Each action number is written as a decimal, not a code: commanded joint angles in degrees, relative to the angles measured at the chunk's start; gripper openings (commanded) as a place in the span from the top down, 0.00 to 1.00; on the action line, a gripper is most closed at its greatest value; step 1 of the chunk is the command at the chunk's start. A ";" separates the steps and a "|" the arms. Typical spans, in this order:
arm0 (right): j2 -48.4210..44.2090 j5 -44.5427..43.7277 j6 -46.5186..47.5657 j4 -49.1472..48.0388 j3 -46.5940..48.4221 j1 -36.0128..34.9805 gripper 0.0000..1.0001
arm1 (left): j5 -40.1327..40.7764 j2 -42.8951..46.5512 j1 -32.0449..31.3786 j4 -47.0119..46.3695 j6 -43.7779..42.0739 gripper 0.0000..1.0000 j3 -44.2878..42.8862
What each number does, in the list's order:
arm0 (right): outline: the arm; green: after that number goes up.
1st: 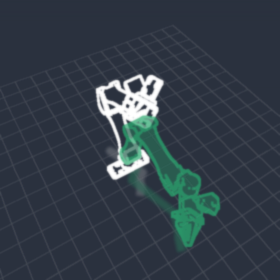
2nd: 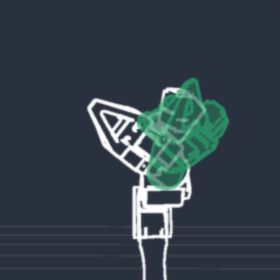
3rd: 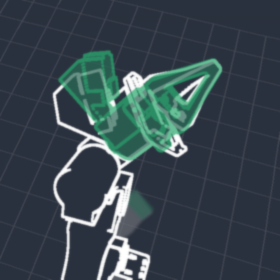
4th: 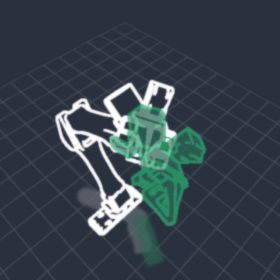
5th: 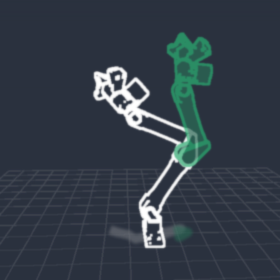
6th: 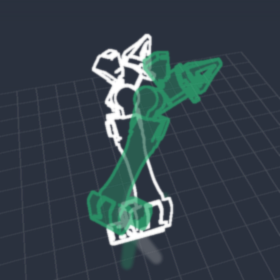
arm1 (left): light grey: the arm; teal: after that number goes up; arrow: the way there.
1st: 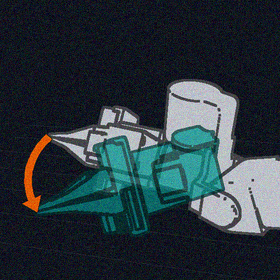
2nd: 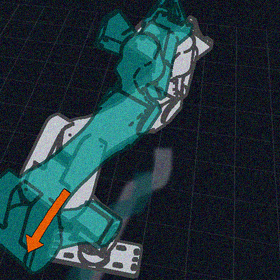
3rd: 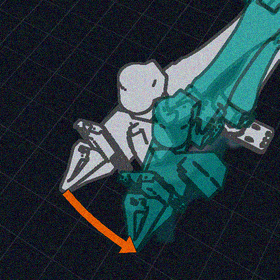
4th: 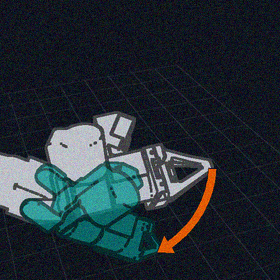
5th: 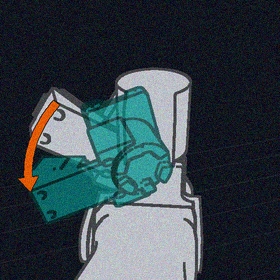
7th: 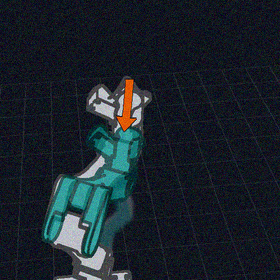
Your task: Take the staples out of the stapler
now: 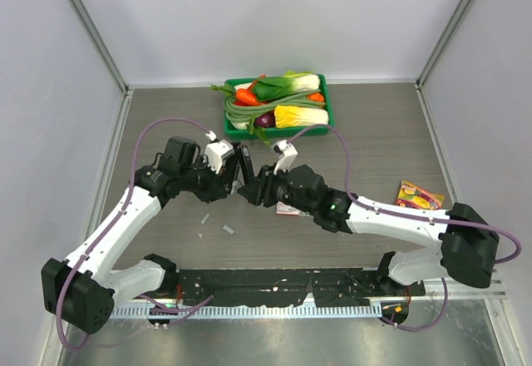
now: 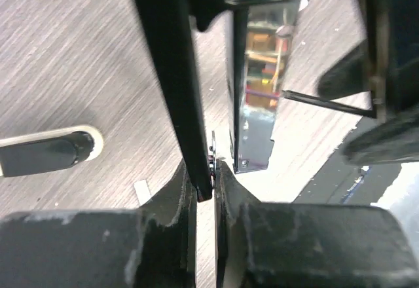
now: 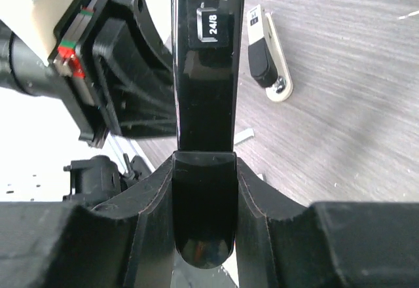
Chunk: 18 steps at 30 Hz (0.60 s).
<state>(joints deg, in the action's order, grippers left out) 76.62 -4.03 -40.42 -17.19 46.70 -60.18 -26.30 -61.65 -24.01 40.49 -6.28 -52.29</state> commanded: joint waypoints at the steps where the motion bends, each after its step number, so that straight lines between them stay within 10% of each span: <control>1: -6.30 2.71 -3.16 -2.94 -2.57 -0.29 0.99 | 7.92 1.18 -0.95 -4.71 -5.84 0.99 0.61; 18: -10.09 13.44 6.93 6.73 -6.36 -0.29 0.99 | 27.60 2.76 -2.18 -14.29 -18.85 1.00 11.33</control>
<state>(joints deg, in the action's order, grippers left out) 69.97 4.14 -37.45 -9.98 39.46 -59.88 -12.14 -59.61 -26.63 33.93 -20.08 -42.54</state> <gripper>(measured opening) 0.385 0.102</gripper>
